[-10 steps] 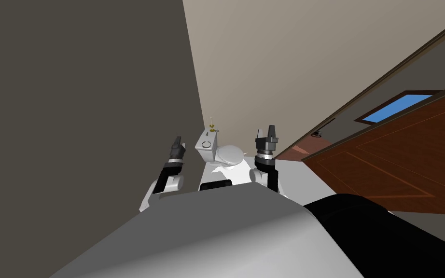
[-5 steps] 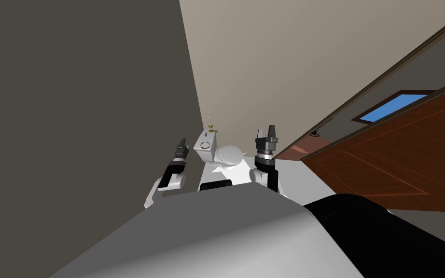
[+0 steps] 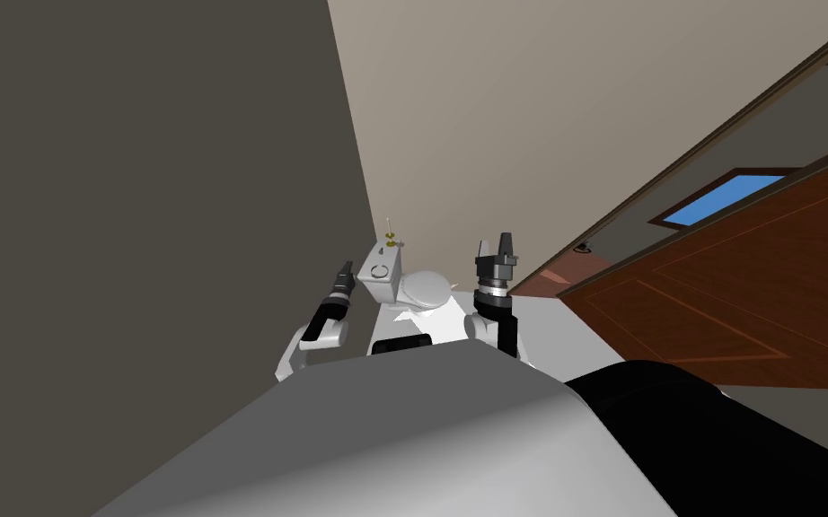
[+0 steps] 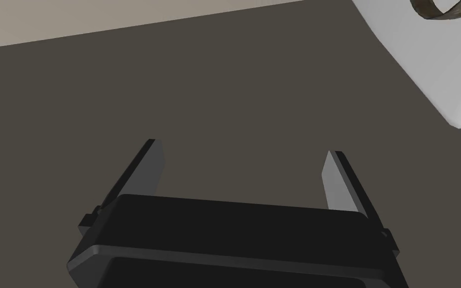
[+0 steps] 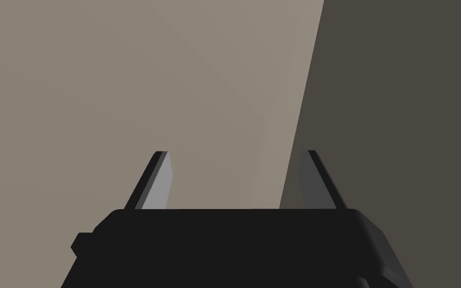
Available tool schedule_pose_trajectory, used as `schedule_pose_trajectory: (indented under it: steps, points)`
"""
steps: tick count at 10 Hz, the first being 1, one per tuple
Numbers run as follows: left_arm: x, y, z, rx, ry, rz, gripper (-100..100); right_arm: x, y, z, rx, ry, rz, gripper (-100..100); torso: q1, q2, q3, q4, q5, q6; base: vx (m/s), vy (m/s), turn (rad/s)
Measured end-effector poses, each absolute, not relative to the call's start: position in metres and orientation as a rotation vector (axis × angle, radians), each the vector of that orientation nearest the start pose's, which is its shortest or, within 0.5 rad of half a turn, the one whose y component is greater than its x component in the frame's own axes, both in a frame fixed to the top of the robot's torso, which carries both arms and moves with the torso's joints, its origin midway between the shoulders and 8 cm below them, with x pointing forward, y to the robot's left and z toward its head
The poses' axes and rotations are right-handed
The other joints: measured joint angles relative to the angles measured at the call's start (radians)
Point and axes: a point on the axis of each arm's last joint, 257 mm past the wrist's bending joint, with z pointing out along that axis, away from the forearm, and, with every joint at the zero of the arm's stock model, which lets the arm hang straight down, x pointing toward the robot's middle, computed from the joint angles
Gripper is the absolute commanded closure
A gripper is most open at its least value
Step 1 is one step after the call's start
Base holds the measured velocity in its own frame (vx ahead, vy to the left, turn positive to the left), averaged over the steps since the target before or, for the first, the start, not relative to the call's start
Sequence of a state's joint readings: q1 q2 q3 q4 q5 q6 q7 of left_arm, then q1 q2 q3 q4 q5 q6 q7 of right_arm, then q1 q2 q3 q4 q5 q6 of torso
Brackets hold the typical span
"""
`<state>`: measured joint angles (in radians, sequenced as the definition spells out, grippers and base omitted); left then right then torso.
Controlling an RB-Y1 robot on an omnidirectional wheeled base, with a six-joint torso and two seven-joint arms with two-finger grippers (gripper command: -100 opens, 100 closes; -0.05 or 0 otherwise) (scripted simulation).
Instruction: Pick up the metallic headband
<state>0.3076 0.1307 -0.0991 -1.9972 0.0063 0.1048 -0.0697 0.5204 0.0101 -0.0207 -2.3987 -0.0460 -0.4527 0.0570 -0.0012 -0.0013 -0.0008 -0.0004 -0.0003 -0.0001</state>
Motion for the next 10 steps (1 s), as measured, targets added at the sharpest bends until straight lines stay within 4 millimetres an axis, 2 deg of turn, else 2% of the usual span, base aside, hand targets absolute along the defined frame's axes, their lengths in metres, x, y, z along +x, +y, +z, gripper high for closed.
schedule_pose_trajectory:
  steps: [10]
  points:
    - [0.475,0.226,-0.258,-1.200,1.503,-0.992,-100,0.323,-0.290,0.062,0.625,0.553,1.263,0,0.000,0.000,0.000,0.000,0.000,0.000,0.020,-0.015,-0.022]
